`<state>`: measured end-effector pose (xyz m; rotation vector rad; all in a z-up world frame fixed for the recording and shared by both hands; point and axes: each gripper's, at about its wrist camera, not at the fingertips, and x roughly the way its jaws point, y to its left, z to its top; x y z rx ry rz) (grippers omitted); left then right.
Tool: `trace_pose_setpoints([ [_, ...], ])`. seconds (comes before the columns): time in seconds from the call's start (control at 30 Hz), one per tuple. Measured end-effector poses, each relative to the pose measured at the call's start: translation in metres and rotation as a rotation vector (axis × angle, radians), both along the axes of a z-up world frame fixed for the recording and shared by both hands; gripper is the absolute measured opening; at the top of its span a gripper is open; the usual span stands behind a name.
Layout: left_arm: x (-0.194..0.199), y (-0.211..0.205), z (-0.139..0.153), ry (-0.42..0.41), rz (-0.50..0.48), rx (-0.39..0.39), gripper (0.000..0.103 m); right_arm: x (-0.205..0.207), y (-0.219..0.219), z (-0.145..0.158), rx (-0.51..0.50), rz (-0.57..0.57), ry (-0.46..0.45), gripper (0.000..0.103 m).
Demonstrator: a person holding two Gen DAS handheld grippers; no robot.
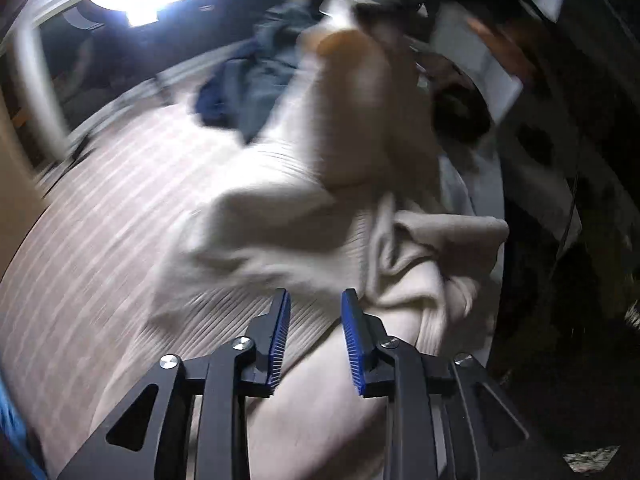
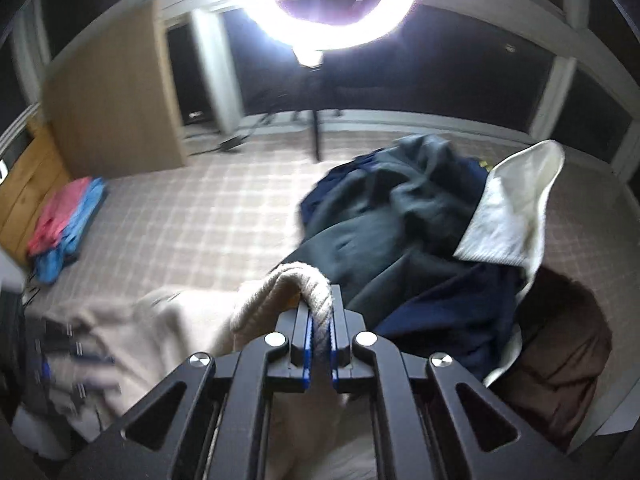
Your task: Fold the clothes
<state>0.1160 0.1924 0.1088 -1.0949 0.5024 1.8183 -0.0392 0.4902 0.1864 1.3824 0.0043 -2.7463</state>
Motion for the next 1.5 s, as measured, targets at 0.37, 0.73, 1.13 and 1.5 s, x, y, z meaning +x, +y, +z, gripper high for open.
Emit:
trace_pose_setpoints([
  [0.37,0.024,0.051,-0.032,0.065,-0.257,-0.196,0.047,-0.041,0.025,-0.04,-0.036,0.024,-0.077,0.006],
  [0.73,0.025,0.063,-0.032,0.115,-0.344,-0.251,0.047,-0.044,0.03,-0.042,-0.071,0.066,-0.088,0.006],
  [1.13,-0.03,-0.003,0.044,0.01,0.167,0.019,0.006,-0.033,0.033,-0.036,-0.112,0.082,-0.075,0.006],
  [1.5,0.026,-0.175,0.27,0.503,0.611,0.355,0.006,0.066,-0.031,0.097,-0.249,0.225,0.281,0.006],
])
